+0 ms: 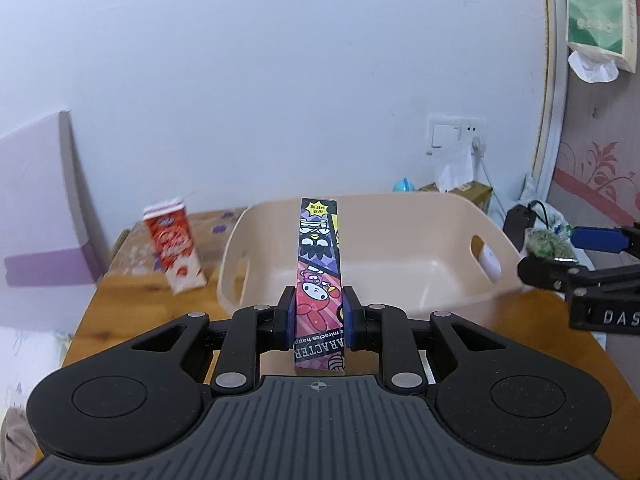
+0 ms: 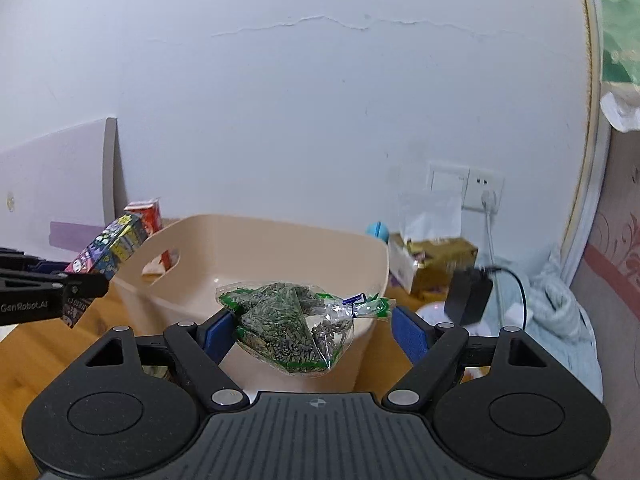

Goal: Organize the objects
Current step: 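Lower both held items into the beige basket and open both tools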

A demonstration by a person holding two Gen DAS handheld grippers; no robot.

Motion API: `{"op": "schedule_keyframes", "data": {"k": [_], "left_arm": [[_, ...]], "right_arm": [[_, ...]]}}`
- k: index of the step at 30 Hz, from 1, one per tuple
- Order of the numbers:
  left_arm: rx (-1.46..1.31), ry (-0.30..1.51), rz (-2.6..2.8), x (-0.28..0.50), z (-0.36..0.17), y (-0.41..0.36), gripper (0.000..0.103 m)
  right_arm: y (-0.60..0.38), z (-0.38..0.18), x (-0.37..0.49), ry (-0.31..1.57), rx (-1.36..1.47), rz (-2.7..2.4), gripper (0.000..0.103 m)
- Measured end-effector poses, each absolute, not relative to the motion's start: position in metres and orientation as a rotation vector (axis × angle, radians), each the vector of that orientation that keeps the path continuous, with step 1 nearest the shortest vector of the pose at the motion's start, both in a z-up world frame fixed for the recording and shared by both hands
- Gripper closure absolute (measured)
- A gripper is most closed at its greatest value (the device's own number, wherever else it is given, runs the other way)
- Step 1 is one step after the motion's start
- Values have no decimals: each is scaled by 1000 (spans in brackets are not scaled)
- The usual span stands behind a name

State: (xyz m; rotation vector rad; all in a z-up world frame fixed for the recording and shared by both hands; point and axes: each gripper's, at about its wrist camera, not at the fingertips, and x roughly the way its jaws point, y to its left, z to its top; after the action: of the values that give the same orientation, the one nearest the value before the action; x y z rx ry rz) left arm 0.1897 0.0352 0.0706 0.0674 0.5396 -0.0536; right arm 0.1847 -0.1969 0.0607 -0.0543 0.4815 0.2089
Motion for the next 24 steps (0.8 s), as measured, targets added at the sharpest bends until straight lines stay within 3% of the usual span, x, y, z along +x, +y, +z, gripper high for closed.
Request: {"op": "schedule_keyframes", "data": {"k": [10,22,24], "left_arm": [[77,672,-14,284,35,12,80],[71,868,-18,322,-6,17,80],[63,861,-18,320,-6,18,73]], "right_arm": [[-205,42,263,603,46,240,22],[-170,15,288,635,-207,147,19],[-168,16,286,638,-225,146,18]]}}
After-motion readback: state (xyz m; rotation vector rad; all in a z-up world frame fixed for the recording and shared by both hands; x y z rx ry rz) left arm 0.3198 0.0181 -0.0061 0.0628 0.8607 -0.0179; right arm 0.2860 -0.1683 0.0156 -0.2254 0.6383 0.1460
